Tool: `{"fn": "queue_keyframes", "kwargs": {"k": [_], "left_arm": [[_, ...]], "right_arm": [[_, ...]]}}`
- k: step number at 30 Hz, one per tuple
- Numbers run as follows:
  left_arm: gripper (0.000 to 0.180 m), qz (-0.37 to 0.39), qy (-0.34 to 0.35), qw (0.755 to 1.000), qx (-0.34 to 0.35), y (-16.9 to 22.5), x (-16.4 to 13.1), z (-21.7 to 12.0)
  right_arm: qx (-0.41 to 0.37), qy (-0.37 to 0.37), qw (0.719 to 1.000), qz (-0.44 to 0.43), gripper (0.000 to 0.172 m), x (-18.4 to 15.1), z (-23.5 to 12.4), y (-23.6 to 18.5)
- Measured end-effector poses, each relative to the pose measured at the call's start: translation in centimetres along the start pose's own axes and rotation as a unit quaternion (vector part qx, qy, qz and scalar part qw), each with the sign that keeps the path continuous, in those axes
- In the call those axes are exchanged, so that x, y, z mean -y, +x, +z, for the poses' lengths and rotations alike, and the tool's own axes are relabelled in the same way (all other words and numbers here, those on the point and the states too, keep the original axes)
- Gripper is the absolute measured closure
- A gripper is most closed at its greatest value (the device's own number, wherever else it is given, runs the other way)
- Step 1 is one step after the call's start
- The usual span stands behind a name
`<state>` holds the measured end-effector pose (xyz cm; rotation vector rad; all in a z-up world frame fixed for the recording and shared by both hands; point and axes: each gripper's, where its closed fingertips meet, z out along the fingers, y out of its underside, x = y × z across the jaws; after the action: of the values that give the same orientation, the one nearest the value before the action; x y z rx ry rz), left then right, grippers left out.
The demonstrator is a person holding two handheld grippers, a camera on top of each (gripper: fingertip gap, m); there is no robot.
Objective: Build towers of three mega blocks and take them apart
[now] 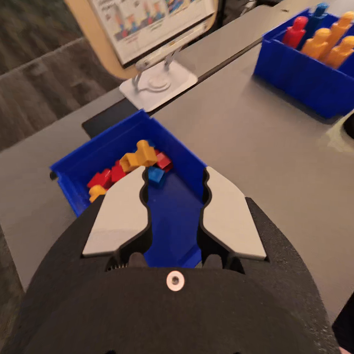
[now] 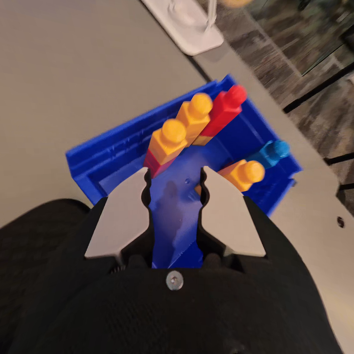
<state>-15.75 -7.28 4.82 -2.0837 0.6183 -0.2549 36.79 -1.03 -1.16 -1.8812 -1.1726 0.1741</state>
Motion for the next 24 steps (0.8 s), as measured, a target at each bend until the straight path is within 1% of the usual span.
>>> {"fn": "queue_keyframes", "kwargs": {"k": [2, 4, 6, 9, 11, 14, 17, 21, 24], "left_arm": [[0.127, -0.057, -0.020, 0.998, 0.035, -2.4, -1.3, 0.3], [0.126, -0.086, -0.033, 0.993, 0.078, -4.4, -2.1, 0.9], [0.127, -0.116, -0.052, 0.984, 0.123, -6.4, -2.9, 2.0], [0.131, -0.156, -0.087, 0.966, 0.189, -9.0, -4.7, 4.1], [0.133, -0.167, -0.112, 0.955, 0.218, -10.0, -5.8, 5.5], [0.134, -0.158, -0.156, 0.943, 0.247, -10.6, -7.3, 7.1], [0.132, -0.138, -0.192, 0.927, 0.289, -11.5, -8.3, 7.5], [0.121, -0.129, -0.218, 0.910, 0.328, -12.4, -9.4, 8.0], [0.119, -0.109, -0.237, 0.894, 0.364, -13.2, -10.0, 8.3]], "right_arm": [[-0.023, 0.043, 0.999, 0.012, 0.120, 3.5, -2.4, 0.6], [-0.039, 0.097, 0.994, 0.015, 0.120, 7.5, -4.6, 0.6], [-0.039, 0.156, 0.987, 0.014, 0.121, 11.5, -6.3, -0.1], [-0.010, 0.225, 0.974, 0.002, 0.122, 16.5, -7.4, -2.0], [0.011, 0.244, 0.970, -0.006, 0.122, 18.4, -7.2, -3.1], [0.029, 0.244, 0.969, -0.015, 0.122, 19.4, -5.7, -3.6], [0.049, 0.235, 0.971, -0.010, 0.122, 19.3, -3.8, -4.0], [0.061, 0.211, 0.976, -0.012, 0.122, 18.6, -1.8, -4.1], [0.070, 0.205, 0.976, -0.018, 0.122, 18.5, -1.3, -4.4]]}}
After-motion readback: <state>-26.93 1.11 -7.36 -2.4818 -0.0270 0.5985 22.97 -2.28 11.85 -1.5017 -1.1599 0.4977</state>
